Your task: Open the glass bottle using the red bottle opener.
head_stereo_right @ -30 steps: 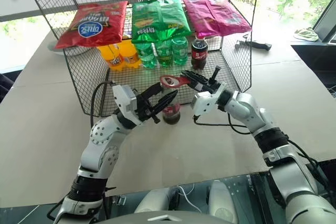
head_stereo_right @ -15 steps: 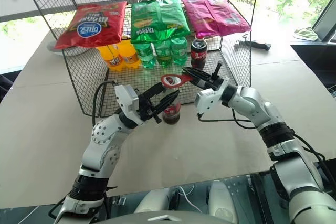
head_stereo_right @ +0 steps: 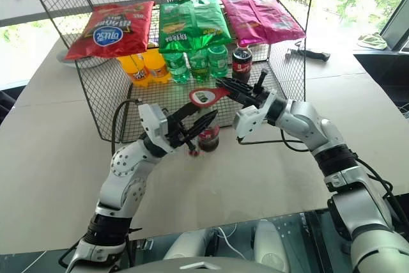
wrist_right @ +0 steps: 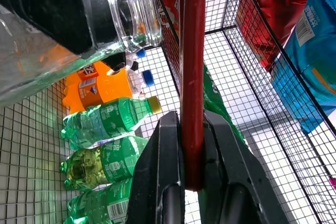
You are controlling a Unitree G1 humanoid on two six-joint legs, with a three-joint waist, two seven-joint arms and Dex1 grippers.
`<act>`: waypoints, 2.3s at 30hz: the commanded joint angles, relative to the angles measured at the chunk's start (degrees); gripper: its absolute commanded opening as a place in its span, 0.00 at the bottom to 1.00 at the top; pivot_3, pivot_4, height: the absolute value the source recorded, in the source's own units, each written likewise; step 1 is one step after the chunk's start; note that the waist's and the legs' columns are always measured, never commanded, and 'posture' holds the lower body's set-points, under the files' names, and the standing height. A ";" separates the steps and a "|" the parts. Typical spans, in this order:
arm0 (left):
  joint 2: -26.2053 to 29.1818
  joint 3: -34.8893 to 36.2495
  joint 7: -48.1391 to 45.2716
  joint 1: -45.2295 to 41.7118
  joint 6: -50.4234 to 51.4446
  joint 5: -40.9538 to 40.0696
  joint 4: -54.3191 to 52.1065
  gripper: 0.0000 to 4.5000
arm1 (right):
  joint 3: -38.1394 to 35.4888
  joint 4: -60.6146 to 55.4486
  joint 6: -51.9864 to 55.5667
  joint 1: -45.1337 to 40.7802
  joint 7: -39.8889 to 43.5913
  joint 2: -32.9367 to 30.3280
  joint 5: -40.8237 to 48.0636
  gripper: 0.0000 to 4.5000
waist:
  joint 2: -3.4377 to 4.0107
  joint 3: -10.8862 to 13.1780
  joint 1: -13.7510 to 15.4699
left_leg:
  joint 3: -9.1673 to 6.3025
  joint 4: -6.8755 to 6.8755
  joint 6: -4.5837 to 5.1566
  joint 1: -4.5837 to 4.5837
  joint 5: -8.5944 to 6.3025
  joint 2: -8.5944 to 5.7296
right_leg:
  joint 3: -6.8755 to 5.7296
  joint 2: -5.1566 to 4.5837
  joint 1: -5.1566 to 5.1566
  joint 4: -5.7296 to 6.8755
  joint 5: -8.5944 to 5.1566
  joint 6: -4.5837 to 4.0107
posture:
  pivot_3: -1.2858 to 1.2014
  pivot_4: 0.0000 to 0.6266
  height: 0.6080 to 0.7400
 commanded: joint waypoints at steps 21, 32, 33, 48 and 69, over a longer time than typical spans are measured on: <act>0.30 0.37 -1.24 1.62 0.98 -2.17 -0.98 1.00 | -3.55 -2.10 4.90 1.74 -1.62 3.74 6.92 0.00 | 0.04 0.23 -0.06 | 0.01 -0.12 0.00 -0.26 0.00 0.02 | 0.02 0.00 -0.28 -0.08 0.00 0.00 | 0.52 0.24 1.00; 1.62 1.35 -1.41 3.23 2.02 -2.76 -2.72 1.00 | -4.86 -3.68 12.77 6.97 4.46 7.24 18.35 0.00 | 0.07 0.25 -0.14 | 0.05 -0.40 0.00 -0.25 0.00 0.04 | 0.08 0.00 -0.35 -0.25 0.00 -0.01 | 0.52 0.24 1.00; 1.97 1.40 -1.53 3.79 2.28 -2.92 -3.21 1.00 | -5.21 -4.08 13.84 7.78 4.81 7.62 19.56 0.00 | 0.07 0.25 -0.14 | 0.06 -0.42 0.00 -0.24 0.00 0.04 | 0.10 0.00 -0.36 -0.25 0.00 -0.01 | 0.52 0.24 1.00; 7.89 5.97 -3.19 13.46 4.21 -6.32 -10.20 1.00 | -7.47 -23.64 51.01 27.22 20.26 10.28 47.35 0.00 | 0.13 0.29 -0.06 | 0.09 -0.84 0.00 -0.35 0.00 0.10 | 0.14 -0.03 -0.57 -0.54 0.00 -0.01 | 0.52 0.24 1.00; 13.22 15.73 -2.83 30.52 7.09 -7.54 -10.28 1.00 | -17.34 -29.83 75.65 35.92 35.74 -5.58 59.76 0.99 | 0.11 0.28 0.62 | 0.05 -0.86 0.03 -0.39 -0.02 0.10 | -0.01 -0.11 -0.52 -0.69 0.01 0.01 | 0.52 0.24 1.00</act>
